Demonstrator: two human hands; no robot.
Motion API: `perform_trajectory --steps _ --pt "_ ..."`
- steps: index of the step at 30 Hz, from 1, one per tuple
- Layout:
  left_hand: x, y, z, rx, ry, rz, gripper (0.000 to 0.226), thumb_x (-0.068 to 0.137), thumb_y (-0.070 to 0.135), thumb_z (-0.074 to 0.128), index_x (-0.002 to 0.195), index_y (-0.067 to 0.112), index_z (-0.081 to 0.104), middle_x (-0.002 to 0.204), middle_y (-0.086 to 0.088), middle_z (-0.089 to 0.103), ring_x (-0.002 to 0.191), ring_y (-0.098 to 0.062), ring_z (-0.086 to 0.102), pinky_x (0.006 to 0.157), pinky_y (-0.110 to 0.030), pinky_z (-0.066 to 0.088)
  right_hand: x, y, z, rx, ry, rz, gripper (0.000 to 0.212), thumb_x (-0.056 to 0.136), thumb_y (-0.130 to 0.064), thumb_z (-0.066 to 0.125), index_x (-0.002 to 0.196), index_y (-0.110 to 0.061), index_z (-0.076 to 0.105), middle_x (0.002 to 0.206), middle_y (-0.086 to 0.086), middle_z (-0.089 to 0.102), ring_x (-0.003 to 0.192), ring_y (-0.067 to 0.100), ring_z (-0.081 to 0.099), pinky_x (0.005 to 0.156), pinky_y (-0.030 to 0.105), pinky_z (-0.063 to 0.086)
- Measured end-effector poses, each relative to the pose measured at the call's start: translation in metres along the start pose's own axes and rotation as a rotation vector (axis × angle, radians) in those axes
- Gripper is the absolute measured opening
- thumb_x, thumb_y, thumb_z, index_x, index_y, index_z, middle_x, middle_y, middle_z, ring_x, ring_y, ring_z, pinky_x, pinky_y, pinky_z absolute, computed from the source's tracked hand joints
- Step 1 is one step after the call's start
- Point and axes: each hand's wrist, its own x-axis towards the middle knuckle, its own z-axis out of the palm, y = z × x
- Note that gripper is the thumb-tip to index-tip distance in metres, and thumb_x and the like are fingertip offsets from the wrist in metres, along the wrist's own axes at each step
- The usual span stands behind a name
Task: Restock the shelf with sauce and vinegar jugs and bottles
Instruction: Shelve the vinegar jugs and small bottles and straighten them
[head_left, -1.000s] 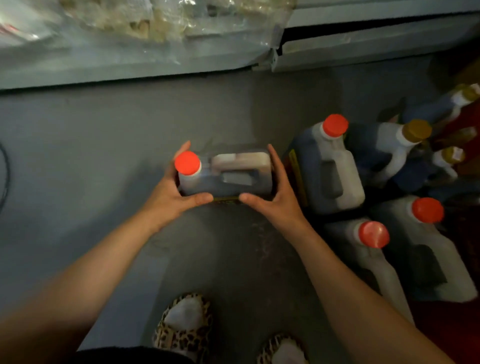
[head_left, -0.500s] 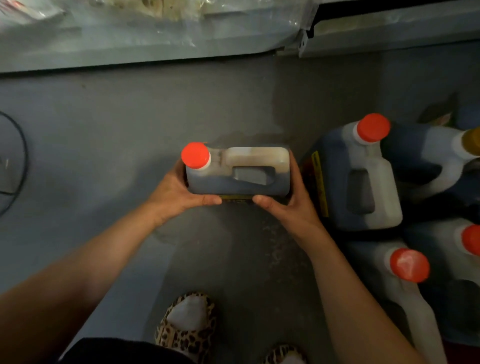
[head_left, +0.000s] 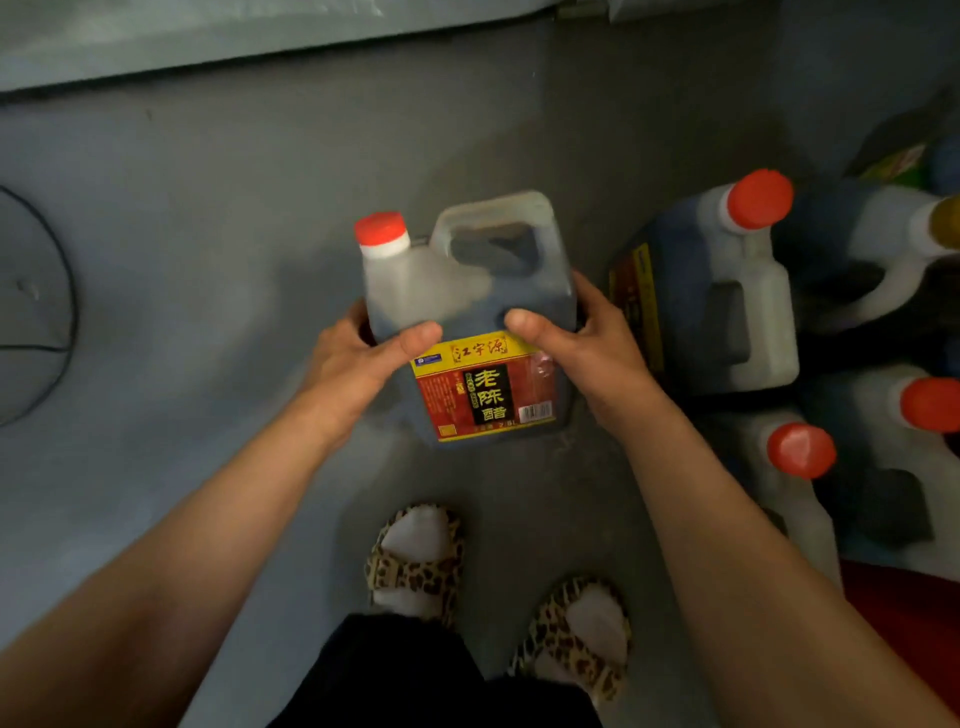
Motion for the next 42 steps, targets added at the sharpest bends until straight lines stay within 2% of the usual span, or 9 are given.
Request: perform_trajectory --steps 6,11,14,17,22,25,34,37,42 --pt "-0.085 0.040 -0.017 -0.012 -0.045 -0.187 0.075 0.048 0.076 0.071 0.104 0.026 0.073 0.091 0.011 0.077 0.087 -0.005 0.073 0.080 -0.030 0.054 -0.096 -0.037 0.011 0.121 0.046 0.251 0.048 0.072 -0.042 0.082 0.114 -0.023 0.070 0.105 0.001 0.078 0.096 0.018 0.075 0.075 0.028 0.059" --pt "-0.159 0.095 -0.038 -0.034 -0.185 -0.267 0.069 0.052 0.076 0.074 0.103 0.029 0.074 0.092 0.007 0.078 0.088 -0.010 0.074 0.082 -0.032 0.055 -0.186 -0.095 0.019 0.164 0.126 0.395 0.063 0.061 -0.054 0.086 0.114 -0.024 0.071 0.103 0.004 0.078 0.091 0.022 0.076 0.068 0.028 0.060" --pt "-0.203 0.145 -0.053 -0.037 -0.241 -0.255 0.054 0.053 0.079 0.074 0.095 0.045 0.074 0.088 0.012 0.077 0.082 -0.003 0.073 0.070 -0.021 0.053 -0.232 -0.150 0.021 0.169 0.188 0.424 0.070 0.058 -0.055 0.088 0.116 -0.019 0.070 0.100 0.006 0.078 0.086 0.023 0.077 0.064 0.030 0.060" --pt "-0.242 0.205 -0.068 -0.045 -0.281 -0.238 0.045 0.056 0.078 0.074 0.091 0.050 0.073 0.086 0.013 0.077 0.078 0.000 0.072 0.065 -0.019 0.051 -0.272 -0.213 0.023 0.156 0.230 0.424 0.057 0.060 -0.052 0.088 0.106 -0.021 0.074 0.096 0.006 0.079 0.083 0.023 0.077 0.062 0.030 0.059" --pt "-0.302 0.327 -0.104 -0.034 -0.320 -0.174 0.058 0.053 0.081 0.074 0.087 0.035 0.076 0.082 0.014 0.076 0.069 0.004 0.070 0.051 -0.009 0.046 -0.332 -0.345 0.031 0.102 0.300 0.334 0.064 0.065 -0.051 0.086 0.115 -0.015 0.069 0.098 0.009 0.078 0.087 0.028 0.076 0.074 0.041 0.062" --pt "-0.334 0.401 -0.129 -0.013 -0.346 -0.108 0.058 0.053 0.080 0.069 0.087 0.033 0.075 0.079 0.019 0.075 0.070 0.009 0.067 0.067 -0.020 0.045 -0.368 -0.422 0.038 0.100 0.330 0.247 0.056 0.071 -0.046 0.086 0.112 -0.012 0.070 0.098 0.009 0.078 0.088 0.028 0.076 0.072 0.039 0.062" --pt "-0.392 0.585 -0.169 0.074 -0.391 0.200 0.065 0.059 0.072 0.074 0.093 0.017 0.076 0.081 0.004 0.078 0.072 -0.012 0.074 0.066 -0.027 0.053 -0.428 -0.585 0.034 0.124 0.353 -0.025 0.063 0.064 -0.054 0.087 0.106 -0.009 0.073 0.100 0.013 0.078 0.090 0.031 0.076 0.075 0.043 0.062" --pt "-0.400 0.631 -0.162 0.034 -0.407 0.296 0.058 0.061 0.067 0.079 0.097 0.021 0.075 0.086 0.002 0.078 0.078 -0.016 0.076 0.085 -0.040 0.058 -0.430 -0.627 0.014 0.103 0.359 -0.094 0.073 0.060 -0.057 0.088 0.111 -0.008 0.071 0.103 0.013 0.077 0.095 0.033 0.075 0.090 0.052 0.058" --pt "-0.412 0.704 -0.137 0.011 -0.396 0.408 0.067 0.043 0.080 0.078 0.098 0.044 0.068 0.089 0.006 0.078 0.084 -0.014 0.075 0.088 -0.042 0.059 -0.427 -0.694 -0.038 0.080 0.330 -0.198 0.073 0.063 -0.056 0.087 0.113 -0.007 0.070 0.103 0.013 0.077 0.094 0.032 0.075 0.087 0.049 0.060"
